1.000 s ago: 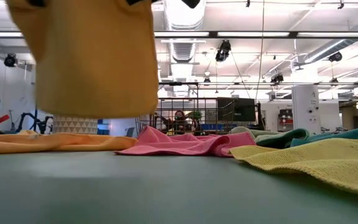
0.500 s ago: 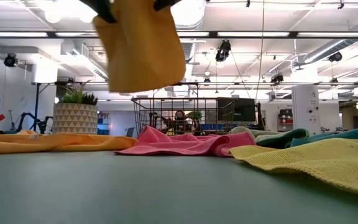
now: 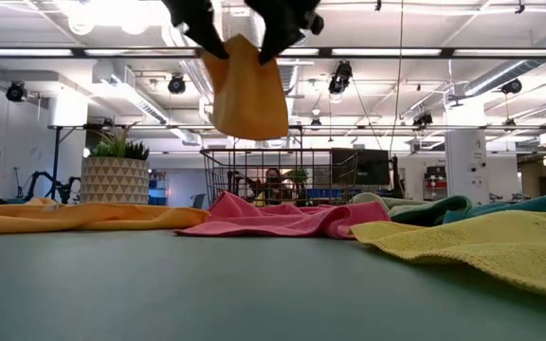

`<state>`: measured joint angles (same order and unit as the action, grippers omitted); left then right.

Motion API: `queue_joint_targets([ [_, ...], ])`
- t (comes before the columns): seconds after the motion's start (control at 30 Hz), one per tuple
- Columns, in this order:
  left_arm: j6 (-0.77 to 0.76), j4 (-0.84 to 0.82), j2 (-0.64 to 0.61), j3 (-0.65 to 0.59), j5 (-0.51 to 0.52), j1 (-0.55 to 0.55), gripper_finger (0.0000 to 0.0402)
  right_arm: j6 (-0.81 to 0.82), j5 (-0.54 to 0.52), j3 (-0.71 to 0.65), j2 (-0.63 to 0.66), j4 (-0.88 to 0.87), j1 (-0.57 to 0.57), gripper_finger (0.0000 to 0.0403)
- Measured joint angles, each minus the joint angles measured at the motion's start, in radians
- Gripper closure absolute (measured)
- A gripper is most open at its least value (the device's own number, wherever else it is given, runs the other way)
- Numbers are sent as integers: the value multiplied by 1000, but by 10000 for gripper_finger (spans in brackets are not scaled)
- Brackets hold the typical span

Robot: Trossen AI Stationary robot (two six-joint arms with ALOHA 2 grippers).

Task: Fold microfiber towels
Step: Put the folded orange microfiber towel into the wire basket

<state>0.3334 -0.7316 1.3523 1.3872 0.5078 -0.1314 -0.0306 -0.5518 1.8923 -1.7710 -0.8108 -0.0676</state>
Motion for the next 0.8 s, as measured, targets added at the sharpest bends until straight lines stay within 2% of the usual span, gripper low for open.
queue_joint_targets([
  [0.27,123,228,76,2,-88,-208,391,-174,53,0,0,13,-203,394],
  [0.43,129,303,157,6,-115,-295,391,-253,186,0,-4,57,-320,394],
  [0.63,129,405,262,15,-136,-343,391,-258,347,0,-40,65,-409,394],
  [0.8,129,419,316,26,-138,-366,391,-270,405,-11,-89,61,-448,394],
])
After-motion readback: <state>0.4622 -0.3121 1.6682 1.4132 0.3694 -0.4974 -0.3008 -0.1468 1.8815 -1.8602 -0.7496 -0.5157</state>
